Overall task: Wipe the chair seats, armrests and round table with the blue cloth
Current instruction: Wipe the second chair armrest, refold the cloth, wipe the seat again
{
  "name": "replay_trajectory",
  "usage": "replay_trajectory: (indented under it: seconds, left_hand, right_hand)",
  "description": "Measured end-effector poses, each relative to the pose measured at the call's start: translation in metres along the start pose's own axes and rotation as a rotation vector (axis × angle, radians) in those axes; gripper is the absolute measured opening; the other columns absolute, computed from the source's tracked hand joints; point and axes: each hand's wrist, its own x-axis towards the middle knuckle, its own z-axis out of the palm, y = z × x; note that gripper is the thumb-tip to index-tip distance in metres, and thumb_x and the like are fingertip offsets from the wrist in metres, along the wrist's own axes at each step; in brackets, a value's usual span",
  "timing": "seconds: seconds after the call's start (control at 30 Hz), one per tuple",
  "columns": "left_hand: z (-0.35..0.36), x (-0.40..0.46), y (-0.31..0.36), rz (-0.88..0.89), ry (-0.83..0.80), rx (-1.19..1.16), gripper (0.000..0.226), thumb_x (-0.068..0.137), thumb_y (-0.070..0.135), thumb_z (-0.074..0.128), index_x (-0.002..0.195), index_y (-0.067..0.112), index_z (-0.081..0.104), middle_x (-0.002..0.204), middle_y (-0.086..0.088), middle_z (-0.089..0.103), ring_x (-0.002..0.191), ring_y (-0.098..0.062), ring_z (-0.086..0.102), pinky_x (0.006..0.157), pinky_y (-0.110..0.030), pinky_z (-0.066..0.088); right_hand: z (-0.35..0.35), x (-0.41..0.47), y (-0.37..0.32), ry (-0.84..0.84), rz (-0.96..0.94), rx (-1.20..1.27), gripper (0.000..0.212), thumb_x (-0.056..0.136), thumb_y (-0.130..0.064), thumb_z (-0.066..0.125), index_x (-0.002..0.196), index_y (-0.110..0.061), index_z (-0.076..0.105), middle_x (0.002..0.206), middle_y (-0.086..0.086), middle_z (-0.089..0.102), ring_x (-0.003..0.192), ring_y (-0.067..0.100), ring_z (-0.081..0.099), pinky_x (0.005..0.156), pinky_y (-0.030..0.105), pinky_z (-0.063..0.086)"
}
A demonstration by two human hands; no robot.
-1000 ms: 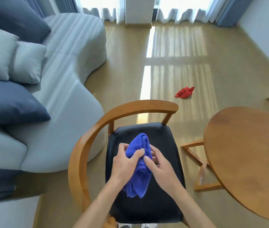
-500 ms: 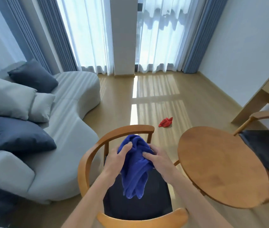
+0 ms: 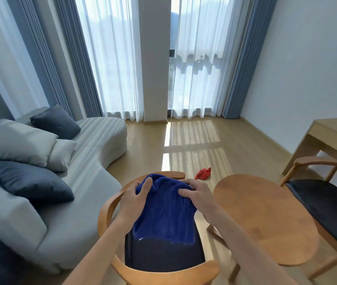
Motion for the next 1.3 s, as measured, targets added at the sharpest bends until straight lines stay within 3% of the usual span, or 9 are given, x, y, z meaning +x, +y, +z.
replay_trajectory:
  seconds: [0.27, 0.37, 0.47, 0.63, 0.83, 0.93, 1.0, 1.17, 1.3]
  left_hand:
    - [-0.013, 0.017, 0.011, 0.106, -0.198, 0.117, 0.051, 0.064, 0.083, 0.052, 0.094, 0.042, 0.053, 0.087, 0.016, 0.067, 0.083, -0.003, 0.063, 0.071, -0.026, 0.047]
    - [-0.017, 0.027, 0.013, 0.158, -0.230, 0.123, 0.045, 0.072, 0.080, 0.049, 0.103, 0.047, 0.055, 0.091, 0.021, 0.067, 0.088, -0.006, 0.065, 0.081, -0.038, 0.053]
    - [-0.024, 0.027, 0.014, 0.167, -0.288, 0.025, 0.042, 0.083, 0.072, 0.043, 0.110, 0.046, 0.060, 0.098, 0.017, 0.069, 0.093, -0.008, 0.065, 0.088, -0.044, 0.052]
    - [-0.034, 0.021, 0.023, 0.211, -0.368, -0.088, 0.030, 0.086, 0.055, 0.047, 0.108, 0.045, 0.064, 0.105, 0.013, 0.071, 0.099, -0.003, 0.064, 0.088, -0.032, 0.048]
    - [-0.039, 0.010, 0.033, 0.204, -0.346, -0.190, 0.020, 0.100, 0.026, 0.049, 0.114, 0.029, 0.062, 0.110, 0.004, 0.069, 0.109, -0.017, 0.061, 0.101, -0.043, 0.047]
    - [-0.039, 0.006, 0.041, 0.191, -0.345, -0.209, 0.022, 0.093, 0.036, 0.052, 0.110, 0.029, 0.063, 0.108, 0.003, 0.069, 0.107, -0.021, 0.061, 0.101, -0.047, 0.046]
    - [-0.039, 0.004, 0.046, 0.159, -0.374, -0.228, 0.026, 0.085, 0.043, 0.053, 0.104, 0.031, 0.066, 0.105, 0.000, 0.070, 0.105, -0.025, 0.062, 0.100, -0.051, 0.046]
    - [-0.043, 0.005, 0.055, 0.057, -0.505, -0.278, 0.034, 0.076, 0.050, 0.064, 0.088, 0.019, 0.071, 0.099, -0.012, 0.070, 0.097, -0.027, 0.064, 0.103, -0.054, 0.042]
    - [-0.039, 0.002, 0.060, 0.052, -0.455, -0.155, 0.045, 0.060, 0.063, 0.075, 0.079, 0.023, 0.070, 0.090, -0.008, 0.071, 0.093, -0.026, 0.066, 0.097, -0.047, 0.048]
  right_hand:
    - [-0.009, -0.002, -0.012, 0.069, -0.047, -0.017, 0.026, 0.090, -0.004, 0.058, 0.096, -0.026, 0.070, 0.088, -0.011, 0.072, 0.081, 0.002, 0.066, 0.064, 0.012, 0.049]
    - [-0.013, -0.003, -0.014, 0.094, -0.083, -0.047, 0.022, 0.092, -0.003, 0.057, 0.099, -0.021, 0.069, 0.085, -0.013, 0.071, 0.076, -0.002, 0.065, 0.062, 0.009, 0.047]
    - [-0.015, -0.007, -0.014, 0.095, -0.130, -0.146, 0.019, 0.092, -0.004, 0.058, 0.102, -0.016, 0.068, 0.093, -0.003, 0.072, 0.086, 0.006, 0.066, 0.070, 0.013, 0.050]
    - [-0.019, -0.009, -0.023, 0.074, -0.258, -0.363, 0.018, 0.088, 0.001, 0.058, 0.094, -0.013, 0.067, 0.084, -0.005, 0.068, 0.081, 0.006, 0.063, 0.071, 0.016, 0.045]
    - [-0.021, -0.017, -0.037, -0.170, -0.074, -0.272, 0.031, 0.075, -0.007, 0.059, 0.104, -0.019, 0.060, 0.100, -0.002, 0.069, 0.095, 0.023, 0.064, 0.081, 0.033, 0.052]
    - [-0.011, -0.023, -0.045, -0.314, -0.019, -0.188, 0.033, 0.087, -0.030, 0.058, 0.119, -0.035, 0.058, 0.112, -0.012, 0.067, 0.104, 0.008, 0.064, 0.086, 0.026, 0.050]
    - [-0.003, -0.025, -0.050, -0.306, -0.028, -0.232, 0.022, 0.095, -0.029, 0.054, 0.116, -0.034, 0.061, 0.105, -0.013, 0.069, 0.097, 0.006, 0.066, 0.079, 0.022, 0.049]
    - [-0.005, -0.030, -0.054, -0.382, -0.005, -0.114, 0.023, 0.098, -0.019, 0.054, 0.115, -0.008, 0.064, 0.107, 0.004, 0.069, 0.099, 0.023, 0.066, 0.083, 0.027, 0.052]
    - [0.000, -0.032, -0.062, -0.423, -0.001, -0.148, 0.026, 0.100, -0.019, 0.050, 0.110, 0.002, 0.063, 0.100, 0.008, 0.066, 0.092, 0.019, 0.064, 0.082, 0.031, 0.053]
